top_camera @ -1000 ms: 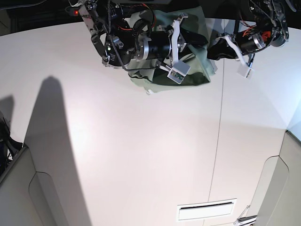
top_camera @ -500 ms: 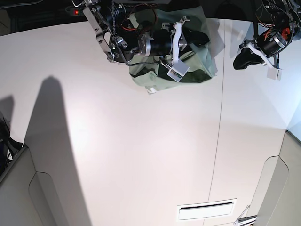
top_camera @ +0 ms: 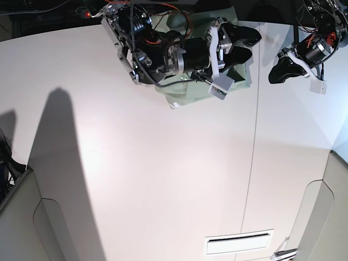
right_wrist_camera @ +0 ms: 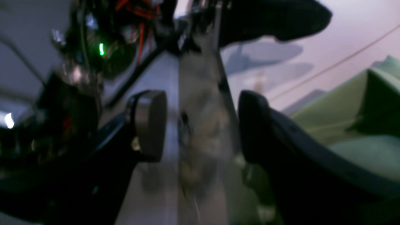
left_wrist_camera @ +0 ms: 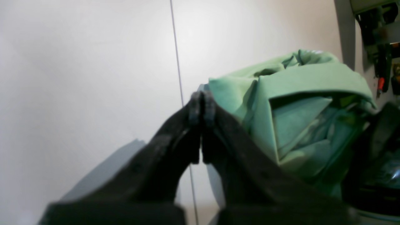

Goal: Fold the T-shirt properly
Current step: 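Grasp the bundle with the right gripper and fold it toward the left gripper, then press and flatten the folded bundle with both grippers, then release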

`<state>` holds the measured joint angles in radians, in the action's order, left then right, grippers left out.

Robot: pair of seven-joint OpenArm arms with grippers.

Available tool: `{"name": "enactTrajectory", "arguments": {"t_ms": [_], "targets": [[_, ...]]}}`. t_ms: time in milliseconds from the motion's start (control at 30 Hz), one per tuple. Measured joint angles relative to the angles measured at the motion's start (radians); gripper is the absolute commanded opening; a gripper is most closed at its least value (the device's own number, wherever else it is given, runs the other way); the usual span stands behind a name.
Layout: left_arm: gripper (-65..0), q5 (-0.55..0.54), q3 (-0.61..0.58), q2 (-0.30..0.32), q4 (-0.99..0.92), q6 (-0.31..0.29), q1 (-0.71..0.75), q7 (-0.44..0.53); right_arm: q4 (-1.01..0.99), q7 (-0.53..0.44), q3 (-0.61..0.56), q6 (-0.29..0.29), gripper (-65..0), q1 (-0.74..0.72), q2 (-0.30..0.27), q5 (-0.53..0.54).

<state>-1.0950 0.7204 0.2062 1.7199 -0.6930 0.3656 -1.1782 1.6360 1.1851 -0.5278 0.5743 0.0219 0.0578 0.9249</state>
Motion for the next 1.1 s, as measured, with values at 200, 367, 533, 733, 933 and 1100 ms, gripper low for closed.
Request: {"name": "enactTrajectory", "arguments": {"t_ms": [200, 367, 533, 733, 933, 1100], "targets": [[-51.8, -0.074, 0.001, 0.053, 0.0, 0.0, 0.0, -0.035, 0.229, 0.143, -0.002, 0.004, -29.4, -0.002, -0.024, -0.052], [-48.7, -0.163, 0.001, 0.065, 0.0, 0.0, 0.0, -0.117, 0.328, 0.115, 0.005, -0.027, -29.4, 0.019, -0.117, -0.298], [-48.7, -0.33, 0.001, 0.065, 0.007, 0.0, 0.003, -0.232, 0.332, 0.095, 0.076, -0.089, -29.4, 0.078, -0.216, -0.433], [-48.5, -0.362, 0.001, 0.063, 0.053, 0.0, 0.021, -0.229, 0.332, 0.086, 0.228, -0.098, -29.4, 0.164, -0.32, -0.444], [-40.3, -0.361, 0.001, 0.064, 0.074, 0.0, 0.13, -0.229, 0.332, 0.063, 0.318, -0.099, -29.4, 0.238, -0.38, -0.425], [-40.2, -0.361, 0.0, 0.056, 0.075, 0.0, 0.206, -0.229, 0.332, 0.058, 0.32, -0.02, -29.4, 0.297, -0.404, -0.334]]}}
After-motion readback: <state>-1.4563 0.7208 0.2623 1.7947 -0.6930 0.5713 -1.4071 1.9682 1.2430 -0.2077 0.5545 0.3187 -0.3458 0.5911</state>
